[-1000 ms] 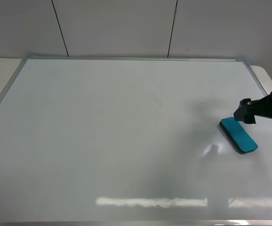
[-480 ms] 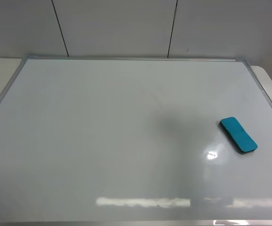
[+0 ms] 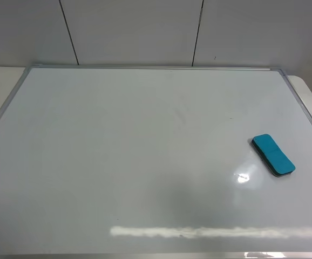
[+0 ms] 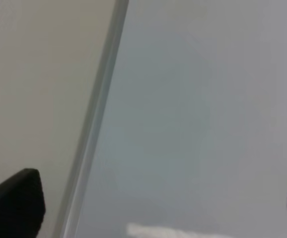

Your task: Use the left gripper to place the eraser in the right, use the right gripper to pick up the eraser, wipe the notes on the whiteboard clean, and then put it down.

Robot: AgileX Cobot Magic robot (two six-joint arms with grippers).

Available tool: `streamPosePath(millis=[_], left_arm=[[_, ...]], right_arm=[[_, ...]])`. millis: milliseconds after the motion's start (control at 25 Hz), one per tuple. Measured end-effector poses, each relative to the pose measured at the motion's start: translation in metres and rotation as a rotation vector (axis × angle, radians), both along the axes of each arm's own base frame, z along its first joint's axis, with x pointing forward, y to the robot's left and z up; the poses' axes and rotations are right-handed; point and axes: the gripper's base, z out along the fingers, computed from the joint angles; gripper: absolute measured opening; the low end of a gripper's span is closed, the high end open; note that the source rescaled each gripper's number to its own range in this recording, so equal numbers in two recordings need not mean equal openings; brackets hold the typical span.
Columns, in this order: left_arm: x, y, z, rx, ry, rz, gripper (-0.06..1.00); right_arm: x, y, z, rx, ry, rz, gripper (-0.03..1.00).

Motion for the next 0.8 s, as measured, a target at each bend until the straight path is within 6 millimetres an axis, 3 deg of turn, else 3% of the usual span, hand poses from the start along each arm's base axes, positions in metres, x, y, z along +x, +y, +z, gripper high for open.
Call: streamPosePath(millis=[160, 440, 800], left_arm=[[0.0, 0.0, 0.0, 0.0, 0.0, 0.0, 1.0], [0.0, 0.0, 0.0, 0.0, 0.0, 0.0, 1.0], [0.0, 0.0, 0.0, 0.0, 0.0, 0.0, 1.0]], right_arm=[[-0.003, -0.001, -0.016, -0.002, 0.18, -0.004, 1.0], [0.001, -0.018, -0.038, -0.007, 0.33, -0.152, 1.0], [0.004, -0.021, -0.044, -0.003, 0.346, -0.163, 1.0]])
